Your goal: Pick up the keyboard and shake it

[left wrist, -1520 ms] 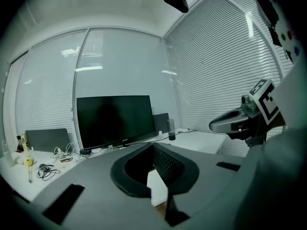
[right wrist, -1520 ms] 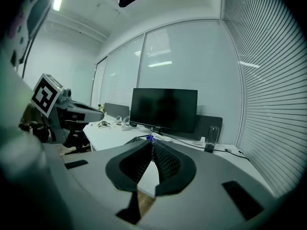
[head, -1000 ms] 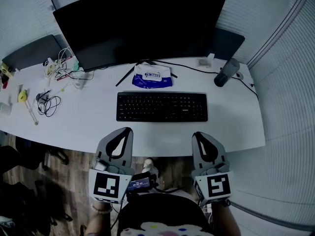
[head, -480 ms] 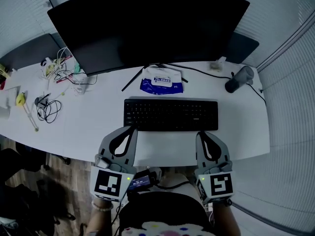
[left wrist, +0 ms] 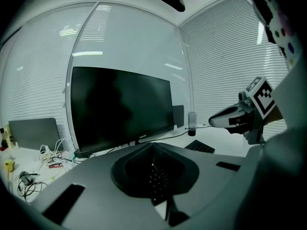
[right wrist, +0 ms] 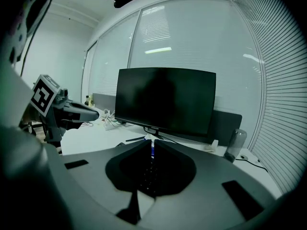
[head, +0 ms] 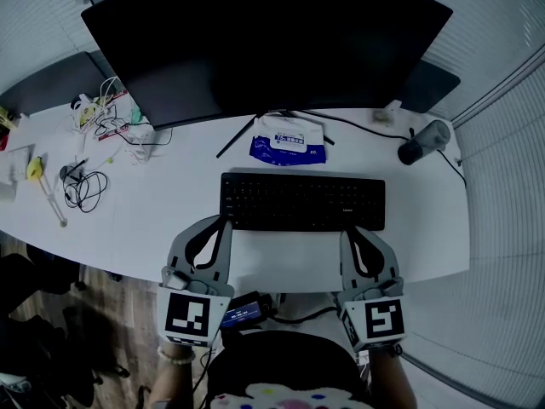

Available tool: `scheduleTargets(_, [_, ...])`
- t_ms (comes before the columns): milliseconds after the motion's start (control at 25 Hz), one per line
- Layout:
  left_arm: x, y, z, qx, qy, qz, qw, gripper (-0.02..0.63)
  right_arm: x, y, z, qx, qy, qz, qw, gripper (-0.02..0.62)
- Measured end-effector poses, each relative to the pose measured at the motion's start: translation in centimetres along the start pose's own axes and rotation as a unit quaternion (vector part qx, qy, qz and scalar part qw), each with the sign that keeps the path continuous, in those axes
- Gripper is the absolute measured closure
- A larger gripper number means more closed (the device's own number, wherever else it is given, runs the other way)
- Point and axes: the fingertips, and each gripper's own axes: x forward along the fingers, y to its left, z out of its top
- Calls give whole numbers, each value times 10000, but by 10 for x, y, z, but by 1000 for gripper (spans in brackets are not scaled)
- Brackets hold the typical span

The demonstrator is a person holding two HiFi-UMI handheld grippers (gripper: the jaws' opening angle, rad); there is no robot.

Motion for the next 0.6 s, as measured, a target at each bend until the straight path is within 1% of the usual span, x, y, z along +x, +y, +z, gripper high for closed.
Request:
scheduleTargets(160, [5,9,-9,-118,47,128,9998,589,2,0,-1,-20,20,-8,10000,554])
scheduleTargets(480, [24,25,-45,-756,386,-5,9964,588,0,-2,-5,31,73,-72,9999,554])
scheduleTargets(600, [30,31,-58,-974,526,74,9938,588,-1,-3,-8,60,109,-75,9999,554])
